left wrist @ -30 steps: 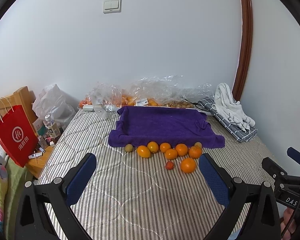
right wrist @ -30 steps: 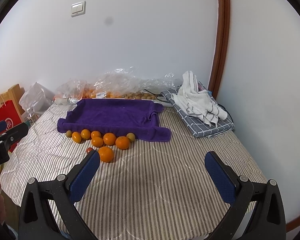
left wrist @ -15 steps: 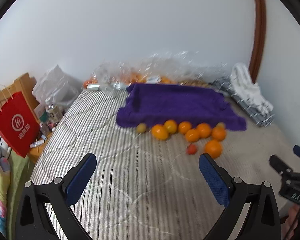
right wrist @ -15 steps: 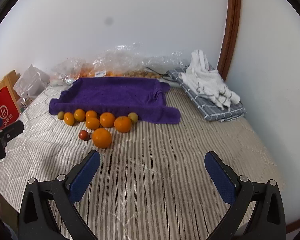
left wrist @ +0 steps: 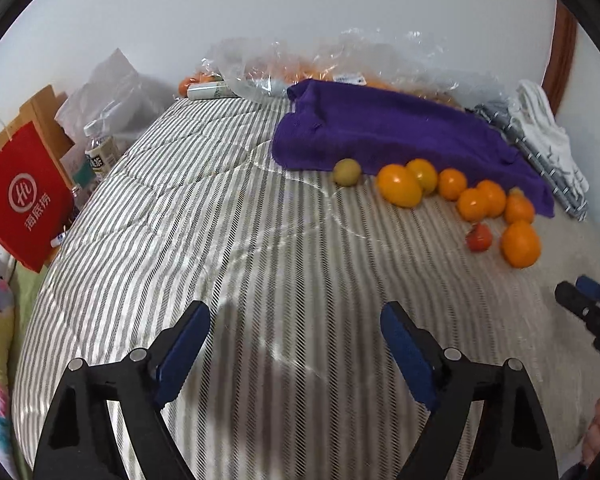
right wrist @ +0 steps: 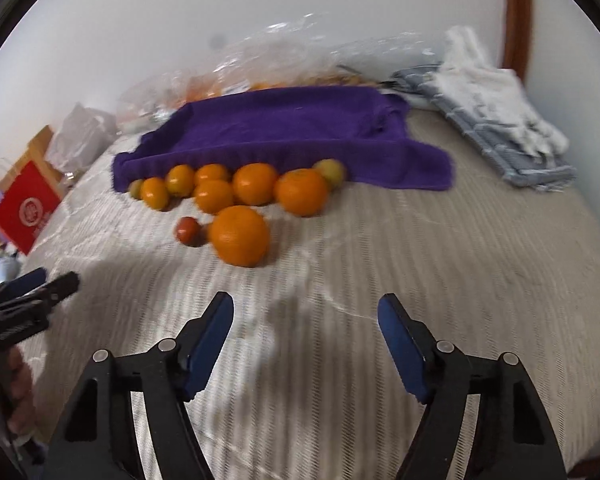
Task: Organize fruits
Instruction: 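Grasp the large orange with the right tool while the left tool approaches the fruits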
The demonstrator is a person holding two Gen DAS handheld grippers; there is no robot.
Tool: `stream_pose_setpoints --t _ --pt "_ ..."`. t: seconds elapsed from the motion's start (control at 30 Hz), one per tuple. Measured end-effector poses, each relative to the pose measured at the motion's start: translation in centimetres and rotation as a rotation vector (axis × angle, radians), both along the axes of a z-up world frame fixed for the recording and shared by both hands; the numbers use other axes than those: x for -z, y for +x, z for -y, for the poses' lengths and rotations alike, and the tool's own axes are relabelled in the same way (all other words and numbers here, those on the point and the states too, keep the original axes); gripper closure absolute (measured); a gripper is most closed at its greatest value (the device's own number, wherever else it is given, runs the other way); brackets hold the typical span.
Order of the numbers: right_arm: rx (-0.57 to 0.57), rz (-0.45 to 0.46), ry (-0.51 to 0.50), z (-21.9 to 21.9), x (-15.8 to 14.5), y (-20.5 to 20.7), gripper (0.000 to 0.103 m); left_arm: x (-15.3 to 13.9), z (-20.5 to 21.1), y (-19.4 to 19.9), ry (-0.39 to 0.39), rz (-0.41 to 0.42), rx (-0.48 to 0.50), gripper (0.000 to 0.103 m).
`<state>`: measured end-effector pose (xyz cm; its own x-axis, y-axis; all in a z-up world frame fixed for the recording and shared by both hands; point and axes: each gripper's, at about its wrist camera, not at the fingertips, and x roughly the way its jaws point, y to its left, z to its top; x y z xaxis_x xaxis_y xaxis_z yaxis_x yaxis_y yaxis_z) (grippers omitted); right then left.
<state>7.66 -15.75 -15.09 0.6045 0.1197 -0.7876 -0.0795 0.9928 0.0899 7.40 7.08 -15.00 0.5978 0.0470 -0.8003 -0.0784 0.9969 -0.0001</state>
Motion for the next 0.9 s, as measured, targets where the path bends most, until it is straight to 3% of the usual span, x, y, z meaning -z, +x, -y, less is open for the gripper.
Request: stream_pose_setpoints --t 0.3,0.43,0.53,0.77,0.9 --pt "-0.083 -0.013 0.037 -3.1 0.6 3.4 0.029 0.8 -1.3 2.0 -0.008 -0.042 0.033 0.019" --pt "-0.106 -0.013 -0.029 -4.5 0.9 4.8 0.04 0.9 -1.8 2.3 -0.031 -0.047 0.053 0.015" --pt "-0.118 -0.026 -0.043 -4.7 1.3 5.5 0.041 1.0 -1.6 2.3 -0.036 -0.049 0.058 0.012" --pt "-0.151 -0.022 -0.075 -5.2 2.0 6.4 0.061 1.0 -1.5 2.3 -0.027 -0.053 0.062 0.012" --pt "-0.19 -0.024 -0.077 -5.0 1.9 6.3 0.061 1.1 -1.5 2.3 -0.024 -0.054 0.062 0.012"
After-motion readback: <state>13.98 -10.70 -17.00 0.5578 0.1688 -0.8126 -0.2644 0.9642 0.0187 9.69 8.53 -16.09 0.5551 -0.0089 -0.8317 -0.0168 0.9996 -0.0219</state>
